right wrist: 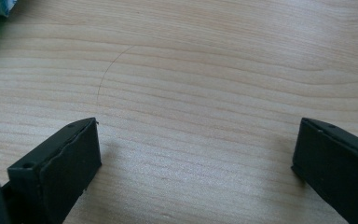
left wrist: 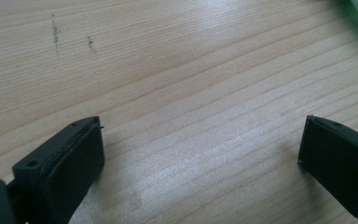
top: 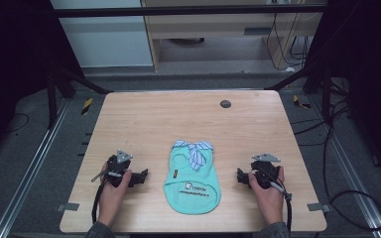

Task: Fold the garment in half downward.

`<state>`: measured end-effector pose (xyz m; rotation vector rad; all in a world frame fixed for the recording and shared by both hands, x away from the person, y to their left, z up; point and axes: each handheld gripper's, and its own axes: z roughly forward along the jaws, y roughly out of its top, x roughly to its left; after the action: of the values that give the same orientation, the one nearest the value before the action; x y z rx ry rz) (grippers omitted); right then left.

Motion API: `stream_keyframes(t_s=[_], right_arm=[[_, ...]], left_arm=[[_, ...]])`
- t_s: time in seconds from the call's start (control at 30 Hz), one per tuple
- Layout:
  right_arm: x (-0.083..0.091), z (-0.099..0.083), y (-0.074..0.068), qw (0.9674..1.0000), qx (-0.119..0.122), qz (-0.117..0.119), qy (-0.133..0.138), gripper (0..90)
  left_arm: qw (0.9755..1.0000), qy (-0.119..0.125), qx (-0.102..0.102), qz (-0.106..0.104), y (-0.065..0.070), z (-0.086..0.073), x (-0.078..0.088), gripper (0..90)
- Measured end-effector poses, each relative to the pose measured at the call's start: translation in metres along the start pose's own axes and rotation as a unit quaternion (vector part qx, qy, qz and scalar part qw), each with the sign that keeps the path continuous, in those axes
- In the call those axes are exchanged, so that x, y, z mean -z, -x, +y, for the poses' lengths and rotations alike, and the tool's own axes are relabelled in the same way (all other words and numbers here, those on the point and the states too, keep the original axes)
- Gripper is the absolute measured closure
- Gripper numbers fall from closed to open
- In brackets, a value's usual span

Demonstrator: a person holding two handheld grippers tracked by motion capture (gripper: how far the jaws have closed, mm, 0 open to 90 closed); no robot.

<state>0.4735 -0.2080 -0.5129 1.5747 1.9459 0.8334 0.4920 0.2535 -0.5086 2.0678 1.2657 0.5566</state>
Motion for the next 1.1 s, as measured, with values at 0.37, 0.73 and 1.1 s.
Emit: stream_keyframes(t_s=[0.37, 0.73, 1.1], right_arm=[[0.000, 0.000, 0.000, 1.0000, 0.004, 0.008, -0.001, 0.6], [0.001, -0.001, -0.001, 0.9999, 0.009, 0.011, -0.001, 0.5], [-0.003, 0.004, -0.002, 0.9997, 0.018, 0.016, 0.011, 8.6]], left_arm=[[1.0000, 0.000, 0.001, -0.002, 0.002, -0.003, 0.002, 0.0], [0.9997, 0.020, -0.011, -0.009, 0.004, -0.006, 0.009, 3.2], [0.9996, 0.021, -0.013, -0.015, 0.003, -0.011, 0.020, 3.0]])
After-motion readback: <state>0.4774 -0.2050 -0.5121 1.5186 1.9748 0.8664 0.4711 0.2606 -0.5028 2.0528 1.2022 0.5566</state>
